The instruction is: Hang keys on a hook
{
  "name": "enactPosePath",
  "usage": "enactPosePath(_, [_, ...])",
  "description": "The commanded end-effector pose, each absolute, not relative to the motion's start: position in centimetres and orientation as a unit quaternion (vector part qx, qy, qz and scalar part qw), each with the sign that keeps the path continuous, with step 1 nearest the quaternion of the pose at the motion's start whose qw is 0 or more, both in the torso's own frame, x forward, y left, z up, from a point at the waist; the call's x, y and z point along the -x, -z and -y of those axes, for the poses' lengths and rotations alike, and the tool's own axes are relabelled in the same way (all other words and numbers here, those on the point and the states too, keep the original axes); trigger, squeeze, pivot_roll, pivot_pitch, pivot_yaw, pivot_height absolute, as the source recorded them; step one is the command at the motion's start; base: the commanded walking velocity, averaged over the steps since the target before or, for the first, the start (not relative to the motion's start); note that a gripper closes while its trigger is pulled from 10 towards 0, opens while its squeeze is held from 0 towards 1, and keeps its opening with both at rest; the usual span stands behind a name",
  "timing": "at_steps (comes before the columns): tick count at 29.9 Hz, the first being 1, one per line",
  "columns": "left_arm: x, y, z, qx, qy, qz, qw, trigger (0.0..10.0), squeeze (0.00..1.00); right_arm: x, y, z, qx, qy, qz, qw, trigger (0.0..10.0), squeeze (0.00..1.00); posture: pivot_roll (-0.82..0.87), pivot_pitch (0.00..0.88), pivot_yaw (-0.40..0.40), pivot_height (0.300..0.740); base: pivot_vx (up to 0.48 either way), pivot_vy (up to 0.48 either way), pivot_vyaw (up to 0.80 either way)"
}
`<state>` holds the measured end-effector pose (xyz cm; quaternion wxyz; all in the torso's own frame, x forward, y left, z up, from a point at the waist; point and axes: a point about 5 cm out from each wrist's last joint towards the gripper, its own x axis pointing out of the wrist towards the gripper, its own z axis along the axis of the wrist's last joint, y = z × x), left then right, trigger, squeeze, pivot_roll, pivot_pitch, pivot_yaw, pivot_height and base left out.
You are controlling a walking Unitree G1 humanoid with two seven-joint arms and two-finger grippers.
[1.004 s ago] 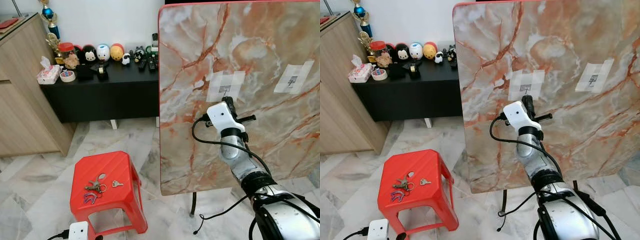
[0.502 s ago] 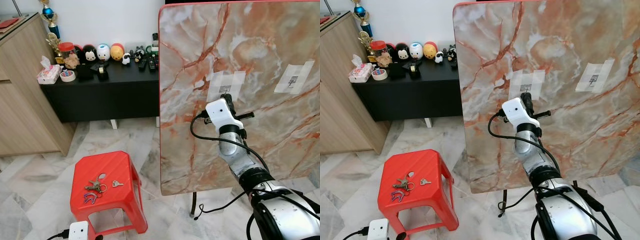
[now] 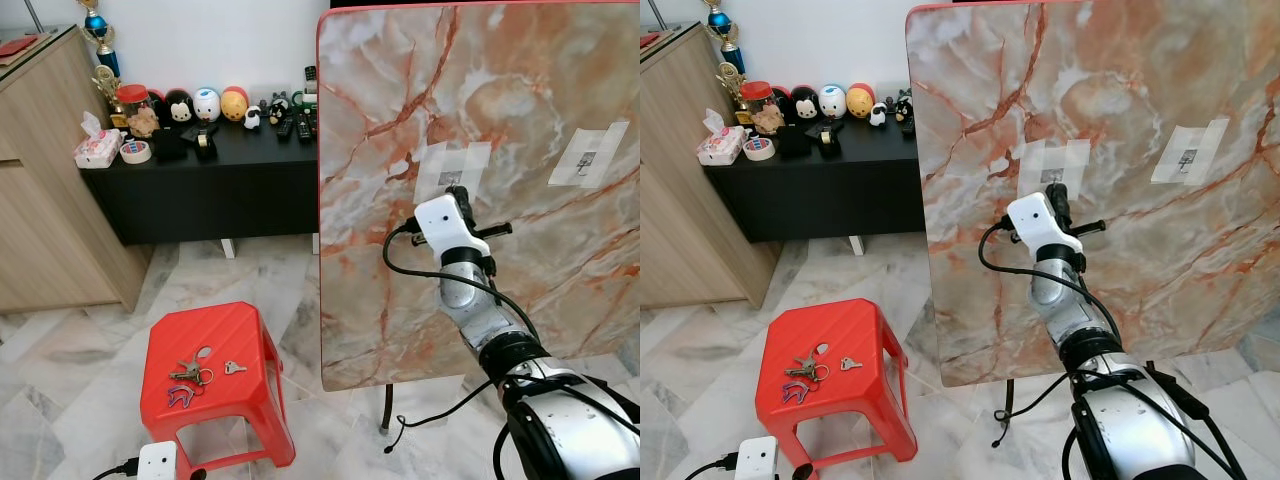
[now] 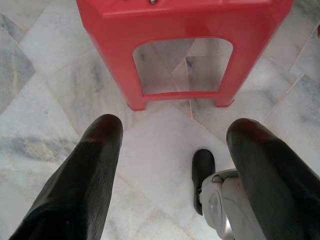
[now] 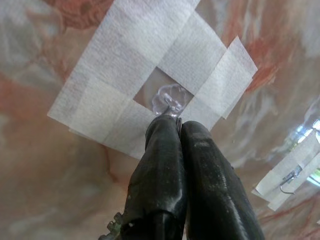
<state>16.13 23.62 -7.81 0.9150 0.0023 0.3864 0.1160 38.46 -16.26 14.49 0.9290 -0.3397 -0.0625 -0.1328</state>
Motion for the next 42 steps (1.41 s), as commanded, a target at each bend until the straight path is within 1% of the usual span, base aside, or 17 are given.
enactPosePath(1, [-16.0,7.9,-23.5,0.002,-0.121,-0.392,0.912,10.0,0.00,-38.9,-15.5,16.5,0.336,0.144,0.069,0.928,10.0,0.00,0.02,0.000,-0.002,0.740,0.000,0.000,0.00])
enactPosePath(23, [-16.1,7.9,-23.7,0.001,-0.124,-0.388,0.913,10.0,0.00,-39.2,-15.8,16.3,0.334,0.135,0.060,0.931,10.0,0.00,0.03,0.000,-0.001,0.740,0.000,0.000,0.00])
enactPosePath(42, [-16.2,7.8,-23.9,0.002,-0.128,-0.387,0.913,10.0,0.00,-39.4,-15.5,15.3,0.341,0.091,0.050,0.934,10.0,0.00,0.03,0.000,-0.002,0.740,0.000,0.000,0.00])
